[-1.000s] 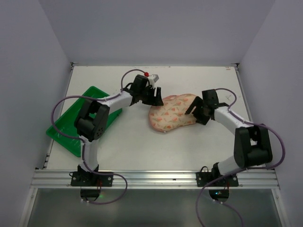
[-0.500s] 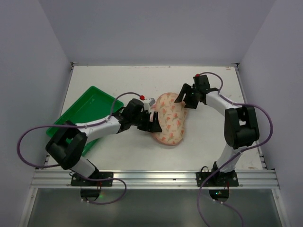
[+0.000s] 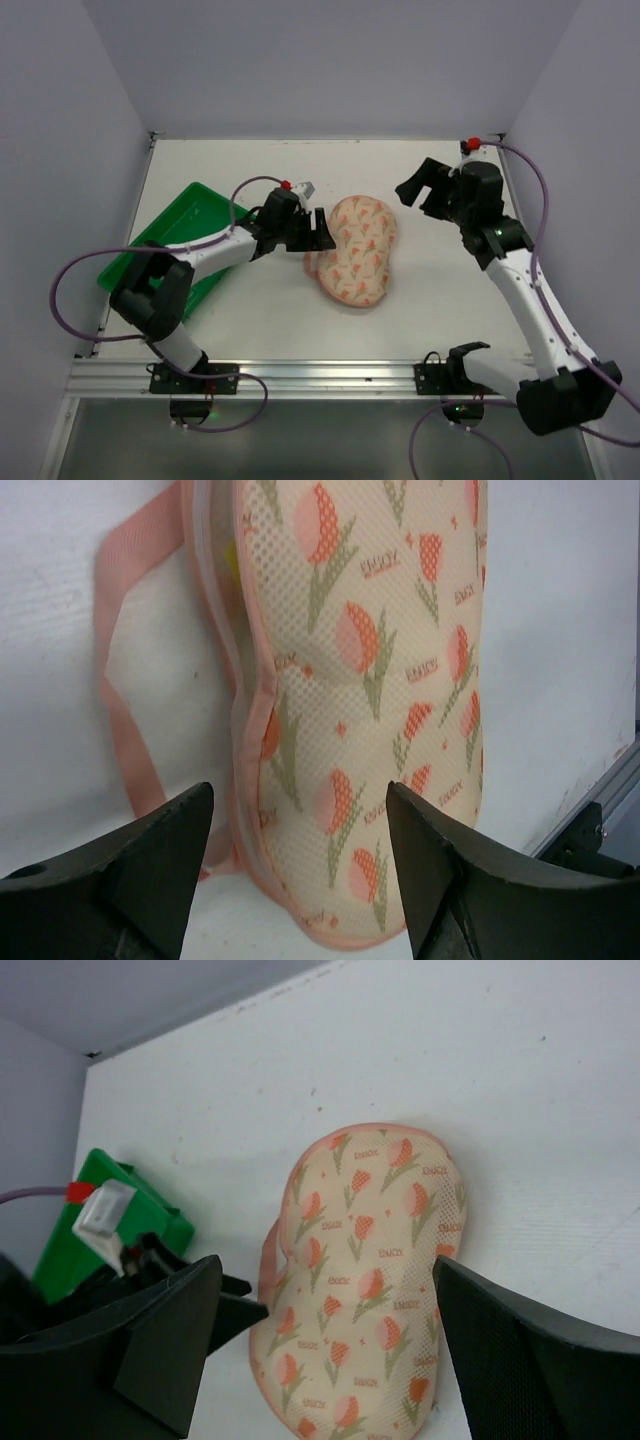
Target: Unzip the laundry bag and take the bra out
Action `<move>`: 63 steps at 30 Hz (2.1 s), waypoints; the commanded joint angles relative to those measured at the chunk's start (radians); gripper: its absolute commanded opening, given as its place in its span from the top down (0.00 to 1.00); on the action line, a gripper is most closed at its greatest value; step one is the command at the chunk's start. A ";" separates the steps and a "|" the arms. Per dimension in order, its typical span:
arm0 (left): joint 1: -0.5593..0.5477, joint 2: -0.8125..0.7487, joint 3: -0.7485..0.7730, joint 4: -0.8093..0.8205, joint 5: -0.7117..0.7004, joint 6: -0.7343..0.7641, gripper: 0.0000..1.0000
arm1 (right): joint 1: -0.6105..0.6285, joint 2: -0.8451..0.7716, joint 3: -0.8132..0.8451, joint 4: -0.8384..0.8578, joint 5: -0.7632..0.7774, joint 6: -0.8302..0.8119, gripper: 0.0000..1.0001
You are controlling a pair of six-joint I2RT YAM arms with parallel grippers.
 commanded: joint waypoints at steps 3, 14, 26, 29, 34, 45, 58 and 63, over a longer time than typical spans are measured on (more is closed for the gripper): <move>0.024 0.147 0.155 0.102 0.090 0.027 0.29 | 0.001 -0.197 -0.133 -0.088 0.061 -0.003 0.11; 0.038 0.301 0.285 0.097 0.159 0.058 0.36 | 0.001 -0.420 -0.246 -0.145 0.055 0.017 0.08; -0.022 0.175 0.259 0.102 0.230 0.016 0.40 | 0.001 -0.420 -0.199 -0.166 0.087 0.015 0.08; -0.044 0.175 0.282 0.109 0.261 0.001 0.40 | 0.001 -0.423 -0.182 -0.178 0.108 0.009 0.08; -0.109 0.226 0.392 0.119 0.288 -0.023 0.40 | 0.001 -0.455 -0.145 -0.195 0.150 0.006 0.07; -0.295 0.605 0.963 0.013 0.296 -0.056 0.32 | 0.000 -0.659 -0.096 -0.185 0.328 -0.016 0.02; -0.367 0.512 0.934 -0.111 0.152 0.128 0.17 | 0.000 -0.816 -0.142 -0.060 0.403 -0.092 0.01; -0.260 0.347 0.769 -0.162 -0.060 0.127 0.18 | 0.000 -0.775 -0.163 -0.074 0.365 -0.077 0.01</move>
